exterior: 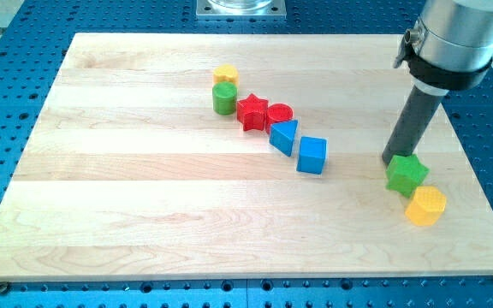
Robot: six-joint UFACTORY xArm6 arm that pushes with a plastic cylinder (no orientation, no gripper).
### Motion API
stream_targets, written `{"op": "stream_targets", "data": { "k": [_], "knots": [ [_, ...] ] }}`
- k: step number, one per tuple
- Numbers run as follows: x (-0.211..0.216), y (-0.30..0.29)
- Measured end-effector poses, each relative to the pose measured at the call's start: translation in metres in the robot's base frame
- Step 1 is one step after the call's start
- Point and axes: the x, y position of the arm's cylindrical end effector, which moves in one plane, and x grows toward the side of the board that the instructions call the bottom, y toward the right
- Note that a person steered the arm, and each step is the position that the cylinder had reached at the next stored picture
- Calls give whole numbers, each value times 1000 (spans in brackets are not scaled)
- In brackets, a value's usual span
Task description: Slightly push the blue blocks to the left
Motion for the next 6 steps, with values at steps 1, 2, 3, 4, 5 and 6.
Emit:
{"op": "stream_targets", "data": {
  "k": [1, 2, 3, 4, 5, 6],
  "knots": [
    [12, 1],
    [9, -8],
    [5, -75],
    [13, -159],
    [6, -194],
    [-3, -224]
  ]
}}
